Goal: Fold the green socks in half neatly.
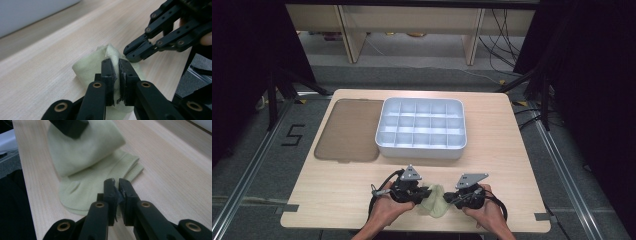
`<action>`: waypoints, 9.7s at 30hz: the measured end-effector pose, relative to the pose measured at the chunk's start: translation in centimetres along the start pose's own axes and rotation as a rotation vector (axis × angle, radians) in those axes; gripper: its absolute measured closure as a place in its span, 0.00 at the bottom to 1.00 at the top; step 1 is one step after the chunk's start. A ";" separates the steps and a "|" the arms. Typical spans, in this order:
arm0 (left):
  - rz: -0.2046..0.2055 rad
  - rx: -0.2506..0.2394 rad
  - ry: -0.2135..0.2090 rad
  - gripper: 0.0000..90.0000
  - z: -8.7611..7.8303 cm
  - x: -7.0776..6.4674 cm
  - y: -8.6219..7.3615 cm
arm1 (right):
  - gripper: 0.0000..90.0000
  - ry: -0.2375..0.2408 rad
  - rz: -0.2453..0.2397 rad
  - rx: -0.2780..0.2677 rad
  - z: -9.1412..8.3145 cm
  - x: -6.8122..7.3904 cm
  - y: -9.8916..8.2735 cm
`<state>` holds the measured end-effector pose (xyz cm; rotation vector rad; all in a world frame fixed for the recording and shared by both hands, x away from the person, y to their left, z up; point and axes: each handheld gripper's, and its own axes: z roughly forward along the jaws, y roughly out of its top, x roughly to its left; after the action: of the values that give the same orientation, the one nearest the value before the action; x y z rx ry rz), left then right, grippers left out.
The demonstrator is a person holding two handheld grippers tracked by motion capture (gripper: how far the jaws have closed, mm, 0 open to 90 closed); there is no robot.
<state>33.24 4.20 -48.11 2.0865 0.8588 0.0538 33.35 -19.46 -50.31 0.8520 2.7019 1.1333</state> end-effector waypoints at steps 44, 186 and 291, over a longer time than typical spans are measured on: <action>0.023 -0.037 -0.078 0.71 1.3 -2.5 2.8 | 0.94 -0.086 0.079 -0.109 -3.6 -2.3 -0.5; 0.096 0.061 0.025 0.90 0.0 -1.5 -2.8 | 0.94 -0.035 -0.054 -0.042 0.0 -0.1 2.0; 0.020 0.052 0.060 0.92 -0.8 0.3 -2.1 | 0.97 -0.042 -0.059 -0.033 2.0 -0.1 2.8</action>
<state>31.98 5.81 -49.21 2.1521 0.8840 0.1059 35.27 -16.64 -49.83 0.7774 2.6479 1.1318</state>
